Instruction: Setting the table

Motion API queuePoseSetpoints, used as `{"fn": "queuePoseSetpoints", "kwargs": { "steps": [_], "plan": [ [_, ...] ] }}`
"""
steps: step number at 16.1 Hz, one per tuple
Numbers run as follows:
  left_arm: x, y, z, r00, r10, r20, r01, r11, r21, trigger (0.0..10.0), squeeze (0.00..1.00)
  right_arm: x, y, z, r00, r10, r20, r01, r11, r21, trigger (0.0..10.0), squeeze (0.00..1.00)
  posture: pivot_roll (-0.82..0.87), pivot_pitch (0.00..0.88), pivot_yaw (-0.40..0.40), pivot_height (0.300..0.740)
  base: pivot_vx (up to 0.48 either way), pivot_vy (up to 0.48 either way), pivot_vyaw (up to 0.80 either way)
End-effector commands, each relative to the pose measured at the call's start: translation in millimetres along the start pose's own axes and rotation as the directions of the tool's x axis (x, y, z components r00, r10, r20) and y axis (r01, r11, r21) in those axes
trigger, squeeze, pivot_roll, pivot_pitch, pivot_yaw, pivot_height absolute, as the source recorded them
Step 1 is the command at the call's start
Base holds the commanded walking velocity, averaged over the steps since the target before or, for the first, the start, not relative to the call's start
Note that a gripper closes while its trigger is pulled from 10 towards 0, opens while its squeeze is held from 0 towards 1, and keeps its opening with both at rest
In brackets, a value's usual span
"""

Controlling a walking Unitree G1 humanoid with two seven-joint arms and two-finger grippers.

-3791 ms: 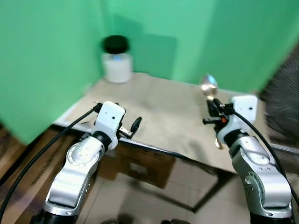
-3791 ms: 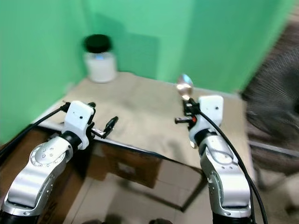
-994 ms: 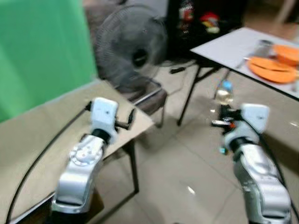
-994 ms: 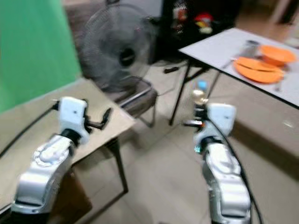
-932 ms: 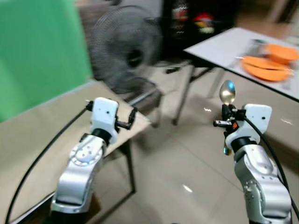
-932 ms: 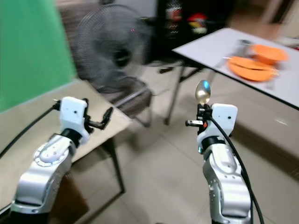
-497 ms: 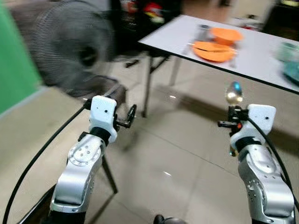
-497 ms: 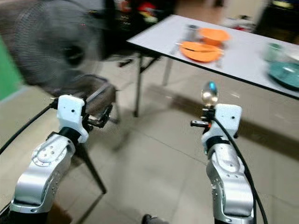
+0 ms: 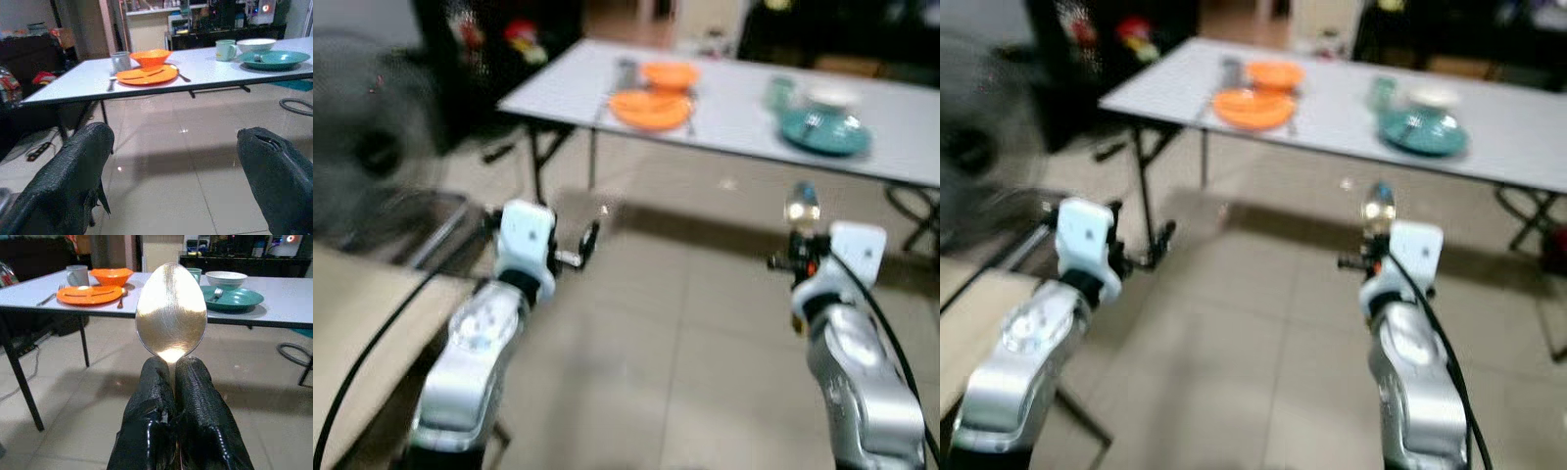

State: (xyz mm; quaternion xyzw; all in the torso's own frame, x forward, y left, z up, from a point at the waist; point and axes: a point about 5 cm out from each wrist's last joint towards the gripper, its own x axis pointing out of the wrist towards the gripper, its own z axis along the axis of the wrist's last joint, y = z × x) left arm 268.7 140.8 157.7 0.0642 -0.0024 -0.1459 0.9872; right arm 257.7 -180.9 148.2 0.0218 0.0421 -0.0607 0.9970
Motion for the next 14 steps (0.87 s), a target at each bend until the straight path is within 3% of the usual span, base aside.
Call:
{"fn": "queuePoseSetpoints", "kwargs": {
  "steps": [1,6,12,14],
  "plan": [
    [2.8,-4.8,2.3,1.000,-0.030,0.006,0.030,1.000,-0.001,10.0,0.06,-1.1,-5.5,-2.5,1.000,-0.026,-0.012,0.026,1.000,-0.004,10.0,0.00,0.02,0.000,-0.003,0.740,0.330,0.000,-0.80],
    [5.8,-5.6,2.9,0.999,-0.051,0.011,0.051,0.999,0.008,10.0,0.06,-0.3,-6.7,-1.4,0.999,-0.043,0.006,0.043,0.999,0.005,10.0,0.00,0.03,0.000,0.004,0.740,0.346,0.000,-0.75],
    [7.4,3.8,-0.2,0.999,0.027,0.020,-0.027,1.000,0.010,10.0,0.06,4.7,-5.0,4.6,0.999,-0.010,0.045,0.013,0.999,-0.051,10.0,0.00,0.03,0.000,-0.009,0.740,0.346,0.000,0.00],
    [4.7,4.5,-1.9,0.999,0.030,0.016,-0.030,0.999,0.018,10.0,0.06,5.3,-7.6,2.8,0.999,-0.007,0.047,0.008,1.000,-0.023,10.0,0.00,0.05,0.000,-0.029,0.740,0.338,0.000,0.00]
  ]
}}
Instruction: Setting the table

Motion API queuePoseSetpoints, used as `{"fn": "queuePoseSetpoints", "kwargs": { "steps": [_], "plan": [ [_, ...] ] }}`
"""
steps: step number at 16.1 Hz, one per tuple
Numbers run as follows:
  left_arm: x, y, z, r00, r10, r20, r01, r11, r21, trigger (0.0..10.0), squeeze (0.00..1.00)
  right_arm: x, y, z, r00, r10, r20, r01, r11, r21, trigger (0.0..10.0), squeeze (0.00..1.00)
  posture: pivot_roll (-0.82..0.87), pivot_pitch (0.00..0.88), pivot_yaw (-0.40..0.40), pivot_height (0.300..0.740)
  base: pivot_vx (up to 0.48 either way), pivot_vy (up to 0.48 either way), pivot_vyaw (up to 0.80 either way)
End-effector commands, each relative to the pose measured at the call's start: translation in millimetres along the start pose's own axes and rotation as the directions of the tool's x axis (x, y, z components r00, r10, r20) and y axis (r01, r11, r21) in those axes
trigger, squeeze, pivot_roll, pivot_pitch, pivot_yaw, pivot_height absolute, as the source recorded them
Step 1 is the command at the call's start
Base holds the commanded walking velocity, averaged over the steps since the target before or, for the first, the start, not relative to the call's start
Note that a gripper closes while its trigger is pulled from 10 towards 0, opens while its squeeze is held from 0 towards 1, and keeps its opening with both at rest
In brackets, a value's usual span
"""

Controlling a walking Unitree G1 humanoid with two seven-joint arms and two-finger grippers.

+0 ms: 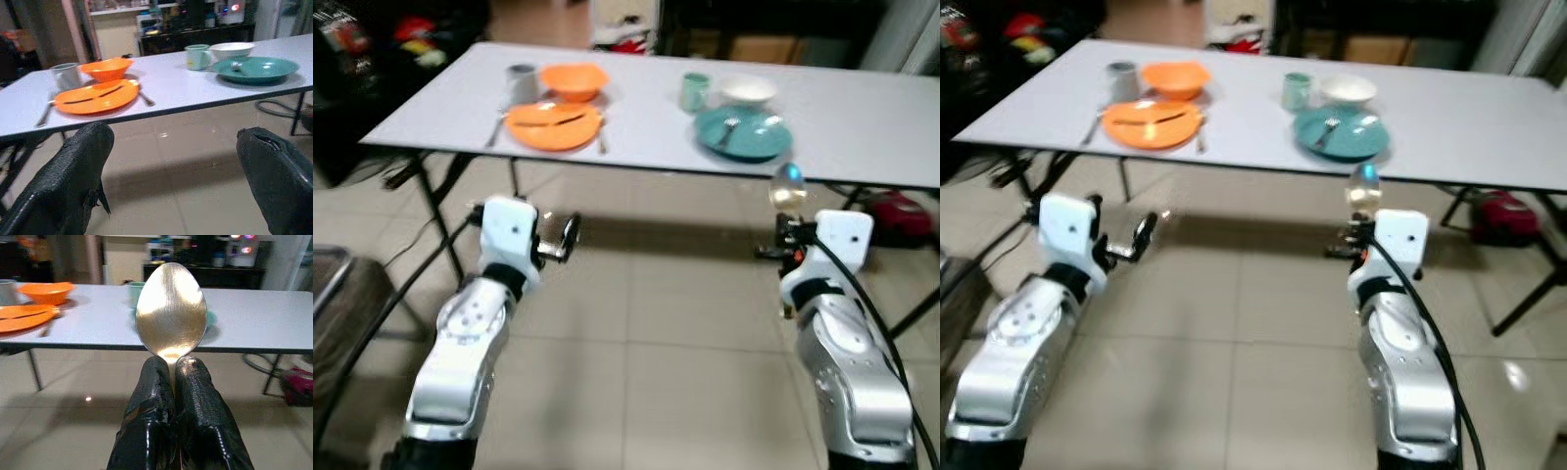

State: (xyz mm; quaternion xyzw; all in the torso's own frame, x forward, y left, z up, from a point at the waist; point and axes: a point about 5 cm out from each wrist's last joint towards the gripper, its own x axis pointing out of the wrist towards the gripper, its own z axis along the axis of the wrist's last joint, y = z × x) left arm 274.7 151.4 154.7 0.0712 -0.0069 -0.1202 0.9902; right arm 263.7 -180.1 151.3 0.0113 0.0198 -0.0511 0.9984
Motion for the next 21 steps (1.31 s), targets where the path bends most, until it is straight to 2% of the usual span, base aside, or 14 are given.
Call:
{"fn": "queuePoseSetpoints", "kwargs": {
  "steps": [1,5,7,10,14,17,21],
  "plan": [
    [-1.0,-5.5,2.1,1.000,-0.016,0.010,0.016,1.000,0.006,10.0,0.06,0.7,-10.2,-2.9,1.000,-0.025,-0.008,0.025,1.000,0.016,10.0,0.00,0.06,0.000,-0.034,0.740,0.337,0.000,0.00],
    [-2.7,-0.8,-1.0,1.000,-0.004,0.003,0.004,1.000,0.003,10.0,0.06,2.7,-1.0,-5.3,0.999,0.043,-0.029,-0.042,0.999,0.021,10.0,0.00,0.05,0.000,-0.031,0.740,0.337,0.000,0.00],
    [-4.3,1.6,-7.5,1.000,0.026,-0.006,-0.026,1.000,-0.011,10.0,0.06,-1.2,2.1,-12.5,0.990,0.110,-0.086,-0.108,0.994,0.030,10.0,0.00,0.04,0.000,-0.039,0.740,0.332,0.000,0.00],
    [-14.1,6.3,-16.4,0.998,0.049,-0.035,-0.049,0.999,-0.001,10.0,0.05,-7.0,-5.9,-28.1,0.992,0.065,-0.109,-0.058,0.996,0.066,10.0,0.00,0.05,0.000,-0.052,0.740,0.322,0.000,0.00],
    [-22.4,11.6,-22.1,0.997,0.055,-0.053,-0.054,0.998,0.024,10.0,0.05,-18.5,-3.8,-48.3,0.982,0.082,-0.169,-0.069,0.994,0.084,10.0,0.00,0.07,0.000,-0.055,0.740,0.323,0.000,0.00],
    [-20.1,10.2,-19.9,0.998,0.052,-0.043,-0.051,0.998,0.027,10.0,0.05,-19.2,-6.0,-52.1,0.981,0.074,-0.177,-0.061,0.995,0.076,10.0,0.00,0.06,0.000,-0.060,0.740,0.322,0.000,0.00],
    [-12.3,0.5,-16.0,1.000,0.007,-0.026,-0.007,1.000,0.011,10.0,0.06,-18.4,-9.3,-44.0,0.987,0.064,-0.147,-0.054,0.996,0.068,10.0,0.00,0.03,0.000,-0.031,0.740,0.323,0.000,-0.20]
  ]
}}
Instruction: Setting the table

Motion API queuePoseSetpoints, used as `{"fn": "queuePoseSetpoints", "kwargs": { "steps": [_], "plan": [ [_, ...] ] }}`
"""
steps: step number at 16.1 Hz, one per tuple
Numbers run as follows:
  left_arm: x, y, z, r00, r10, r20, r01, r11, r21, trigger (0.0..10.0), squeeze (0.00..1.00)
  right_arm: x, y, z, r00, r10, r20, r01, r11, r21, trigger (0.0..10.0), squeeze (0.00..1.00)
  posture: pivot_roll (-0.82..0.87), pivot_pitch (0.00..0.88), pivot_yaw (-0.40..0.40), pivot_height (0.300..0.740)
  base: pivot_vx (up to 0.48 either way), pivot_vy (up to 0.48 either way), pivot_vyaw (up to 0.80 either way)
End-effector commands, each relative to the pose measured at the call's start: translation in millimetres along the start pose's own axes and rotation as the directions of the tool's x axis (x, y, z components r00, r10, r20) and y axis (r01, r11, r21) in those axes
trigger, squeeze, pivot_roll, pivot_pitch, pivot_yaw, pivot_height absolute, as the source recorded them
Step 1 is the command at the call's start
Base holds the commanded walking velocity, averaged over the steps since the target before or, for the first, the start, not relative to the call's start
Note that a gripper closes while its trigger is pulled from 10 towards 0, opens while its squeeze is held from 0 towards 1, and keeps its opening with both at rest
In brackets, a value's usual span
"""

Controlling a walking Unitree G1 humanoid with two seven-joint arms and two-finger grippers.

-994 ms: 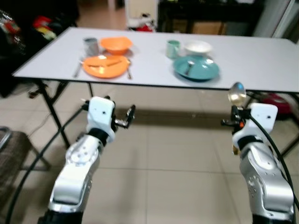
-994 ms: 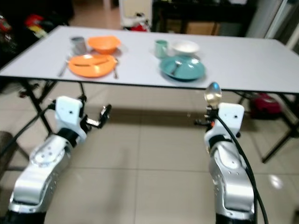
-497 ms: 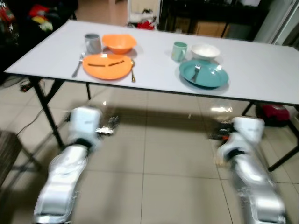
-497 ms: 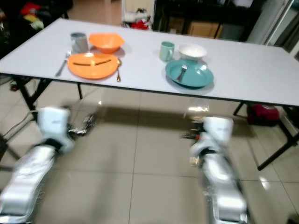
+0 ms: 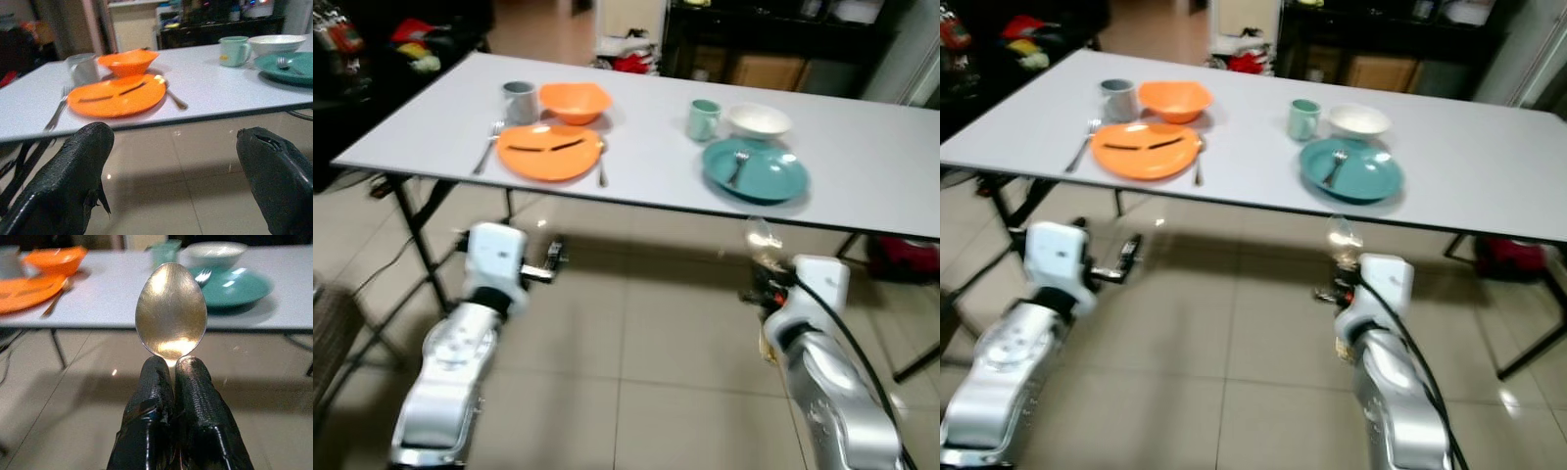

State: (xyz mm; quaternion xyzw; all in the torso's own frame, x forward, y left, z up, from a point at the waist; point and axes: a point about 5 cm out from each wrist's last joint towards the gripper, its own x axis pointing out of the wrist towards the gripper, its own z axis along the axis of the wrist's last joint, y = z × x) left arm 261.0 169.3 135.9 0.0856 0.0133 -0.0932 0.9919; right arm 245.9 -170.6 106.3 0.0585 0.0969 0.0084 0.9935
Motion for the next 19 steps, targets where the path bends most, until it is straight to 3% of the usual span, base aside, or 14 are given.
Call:
{"fn": "queuePoseSetpoints", "kwargs": {
  "steps": [1,5,12,15,19],
  "plan": [
    [6.5,-13.2,5.9,0.998,-0.062,0.023,0.062,0.998,-0.007,10.0,0.05,-6.2,-18.7,3.5,0.997,-0.076,0.019,0.076,0.997,-0.011,10.0,0.00,0.02,0.000,-0.017,0.740,0.330,0.000,-0.80],
    [10.0,-16.1,7.6,0.996,-0.084,0.028,0.084,0.996,-0.001,10.0,0.05,-7.9,-21.2,8.1,0.995,-0.096,0.033,0.096,0.995,-0.015,10.0,0.00,0.01,0.000,-0.009,0.740,0.326,0.000,-0.80],
    [7.5,-17.9,7.0,0.996,-0.087,0.024,0.087,0.996,0.004,10.0,0.05,-2.5,-18.1,18.3,0.998,-0.058,0.039,0.059,0.997,-0.041,10.0,0.00,0.03,0.000,-0.033,0.740,0.324,0.000,0.00],
    [8.4,-19.9,8.2,0.996,-0.087,0.029,0.087,0.996,0.007,10.0,0.05,0.8,-16.2,18.6,1.000,-0.025,-0.003,0.024,0.996,-0.081,10.0,0.00,0.03,0.000,-0.039,0.740,0.325,0.000,0.00],
    [6.4,-18.2,5.8,0.997,-0.081,0.021,0.081,0.997,0.009,10.0,0.06,5.1,-11.0,20.4,1.000,0.012,-0.019,-0.013,0.999,-0.031,10.0,0.00,0.03,0.000,-0.037,0.740,0.324,0.000,0.00]
  ]
}}
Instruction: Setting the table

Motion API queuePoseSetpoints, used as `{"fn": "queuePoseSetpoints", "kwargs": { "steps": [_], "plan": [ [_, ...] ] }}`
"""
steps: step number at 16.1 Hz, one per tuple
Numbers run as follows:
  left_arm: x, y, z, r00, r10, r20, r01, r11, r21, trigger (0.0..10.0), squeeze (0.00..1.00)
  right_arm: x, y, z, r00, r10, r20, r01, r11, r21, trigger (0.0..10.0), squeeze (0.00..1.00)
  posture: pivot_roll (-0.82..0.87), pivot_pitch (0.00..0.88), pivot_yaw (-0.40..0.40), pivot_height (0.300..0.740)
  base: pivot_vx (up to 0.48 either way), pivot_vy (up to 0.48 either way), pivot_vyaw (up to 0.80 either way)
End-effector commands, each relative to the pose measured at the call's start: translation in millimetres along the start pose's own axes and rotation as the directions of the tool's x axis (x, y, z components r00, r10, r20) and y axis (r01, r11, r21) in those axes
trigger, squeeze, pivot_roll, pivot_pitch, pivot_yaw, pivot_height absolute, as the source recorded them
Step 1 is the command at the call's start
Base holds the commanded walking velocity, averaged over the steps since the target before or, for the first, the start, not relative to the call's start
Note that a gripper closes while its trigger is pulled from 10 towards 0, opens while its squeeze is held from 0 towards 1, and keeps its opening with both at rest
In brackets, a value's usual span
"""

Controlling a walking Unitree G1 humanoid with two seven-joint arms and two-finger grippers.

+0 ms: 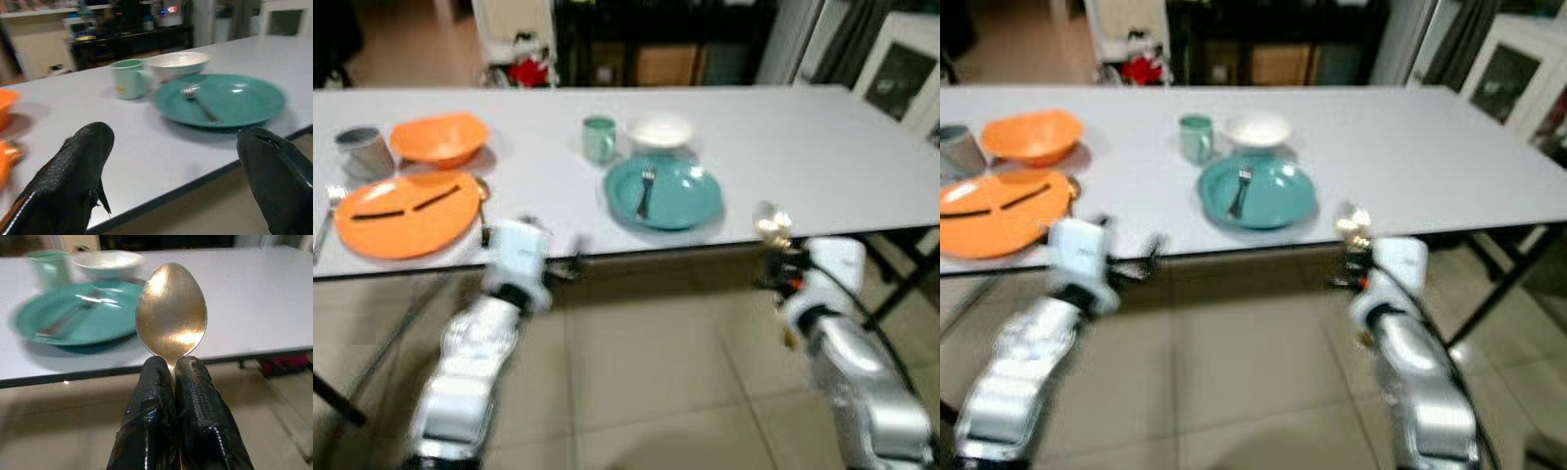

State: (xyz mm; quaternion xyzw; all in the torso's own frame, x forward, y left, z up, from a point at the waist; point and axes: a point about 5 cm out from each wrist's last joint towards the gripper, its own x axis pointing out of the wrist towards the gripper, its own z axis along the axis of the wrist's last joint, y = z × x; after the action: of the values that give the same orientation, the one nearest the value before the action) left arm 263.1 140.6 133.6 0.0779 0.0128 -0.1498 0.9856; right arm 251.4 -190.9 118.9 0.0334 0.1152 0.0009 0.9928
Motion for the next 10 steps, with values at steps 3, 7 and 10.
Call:
{"fn": "queuePoseSetpoints", "kwargs": {
  "steps": [3,7,10],
  "plan": [
    [-0.6,10.5,4.1,0.999,0.032,0.008,-0.033,0.999,0.023,10.0,0.05,3.1,14.6,4.9,0.997,0.072,0.012,-0.073,0.997,0.029,10.0,0.00,0.03,0.000,-0.028,0.740,0.322,0.000,0.00],
    [0.2,9.9,2.6,1.000,0.026,0.002,-0.026,0.999,0.025,10.0,0.06,3.6,16.7,4.3,0.997,0.078,0.001,-0.078,0.996,0.046,10.0,0.00,0.02,0.000,-0.020,0.740,0.324,0.000,0.00],
    [2.2,9.2,2.5,1.000,0.020,0.001,-0.020,0.999,0.026,10.0,0.06,4.3,18.2,2.3,0.997,0.083,-0.006,-0.083,0.995,0.052,10.0,0.00,0.03,0.000,-0.016,0.740,0.322,0.000,0.00]
  ]
}}
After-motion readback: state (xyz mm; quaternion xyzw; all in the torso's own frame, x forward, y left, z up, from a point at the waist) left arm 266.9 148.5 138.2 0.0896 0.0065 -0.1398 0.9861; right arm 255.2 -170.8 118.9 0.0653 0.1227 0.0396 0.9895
